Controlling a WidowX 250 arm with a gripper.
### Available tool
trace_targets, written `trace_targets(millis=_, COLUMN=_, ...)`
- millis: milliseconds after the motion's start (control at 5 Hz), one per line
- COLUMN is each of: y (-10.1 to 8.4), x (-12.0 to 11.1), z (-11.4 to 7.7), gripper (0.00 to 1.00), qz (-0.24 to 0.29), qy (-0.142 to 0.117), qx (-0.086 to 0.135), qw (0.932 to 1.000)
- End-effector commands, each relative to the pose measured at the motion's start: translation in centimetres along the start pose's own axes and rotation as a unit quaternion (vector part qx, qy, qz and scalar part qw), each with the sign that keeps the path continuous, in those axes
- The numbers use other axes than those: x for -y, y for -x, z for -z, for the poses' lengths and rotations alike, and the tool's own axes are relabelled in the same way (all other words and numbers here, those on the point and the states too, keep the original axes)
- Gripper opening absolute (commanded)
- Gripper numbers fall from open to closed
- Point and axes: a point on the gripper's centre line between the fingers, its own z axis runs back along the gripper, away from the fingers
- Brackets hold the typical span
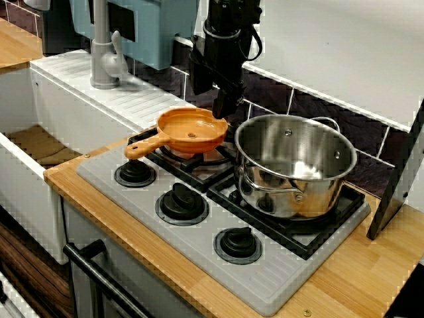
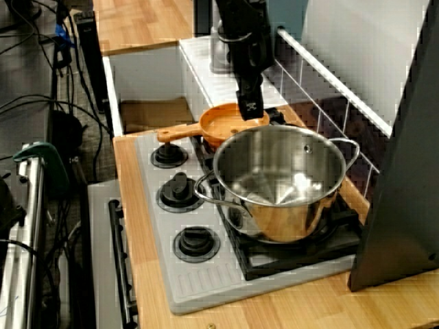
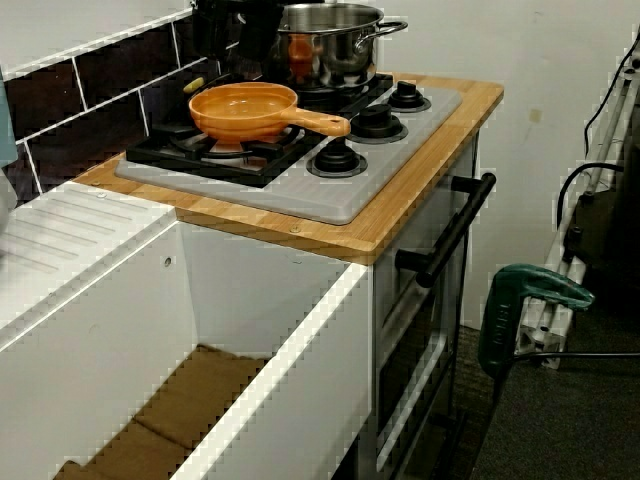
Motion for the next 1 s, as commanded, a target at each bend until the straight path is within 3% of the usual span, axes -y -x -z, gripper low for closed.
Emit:
trace_targets(millis=0, y=-2.0, x=-0.9, z=-1.9, gripper=1.00, qz=-0.025, qy=0.017, qx=0.016, qw=0.9994)
trace_targets(millis=600, y=-4.1, x=-1.8, z=-2.1, gripper=1.00, qz=-0.102, qy=0.079, qx=0.010, qw=0.9916)
trace_targets(millis=800, y=-4.4, x=-1.3, z=-1.9, gripper=1.00, qz=-0.111, qy=0.083, qx=0.013, qw=0.9903)
